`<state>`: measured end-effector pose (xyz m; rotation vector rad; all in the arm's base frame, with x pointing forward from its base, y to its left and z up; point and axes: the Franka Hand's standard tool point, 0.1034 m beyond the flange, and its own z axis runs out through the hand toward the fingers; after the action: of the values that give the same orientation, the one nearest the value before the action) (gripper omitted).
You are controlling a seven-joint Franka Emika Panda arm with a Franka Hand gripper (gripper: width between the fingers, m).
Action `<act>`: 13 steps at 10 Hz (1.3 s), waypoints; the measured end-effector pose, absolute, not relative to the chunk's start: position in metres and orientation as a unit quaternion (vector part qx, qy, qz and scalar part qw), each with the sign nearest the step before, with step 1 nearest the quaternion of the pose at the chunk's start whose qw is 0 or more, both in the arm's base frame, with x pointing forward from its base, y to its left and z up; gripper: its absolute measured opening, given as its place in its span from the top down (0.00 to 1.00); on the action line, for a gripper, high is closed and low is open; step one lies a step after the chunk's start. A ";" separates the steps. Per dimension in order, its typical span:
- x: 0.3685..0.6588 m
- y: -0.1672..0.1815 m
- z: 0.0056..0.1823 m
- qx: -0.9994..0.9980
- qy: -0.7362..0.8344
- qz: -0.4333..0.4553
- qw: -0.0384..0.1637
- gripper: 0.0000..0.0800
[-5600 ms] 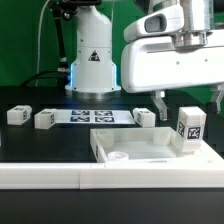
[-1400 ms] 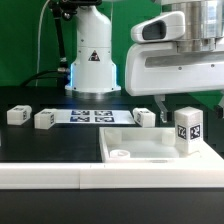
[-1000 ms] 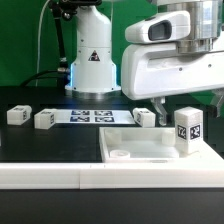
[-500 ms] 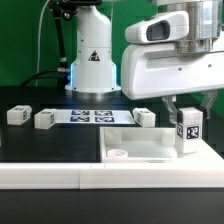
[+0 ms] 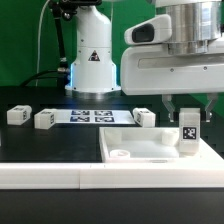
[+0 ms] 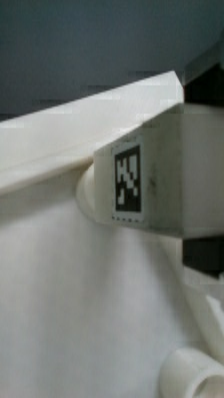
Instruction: Assemble one leg
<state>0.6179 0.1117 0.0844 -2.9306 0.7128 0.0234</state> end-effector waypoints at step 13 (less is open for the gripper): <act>0.620 0.112 0.085 -0.906 0.418 0.014 0.064 0.20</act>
Offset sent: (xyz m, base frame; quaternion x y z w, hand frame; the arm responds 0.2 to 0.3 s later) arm -0.0010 0.0073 -0.0157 -0.0109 0.0196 0.3705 0.9286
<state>0.6198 0.1118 0.0849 -2.7355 1.2636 0.0432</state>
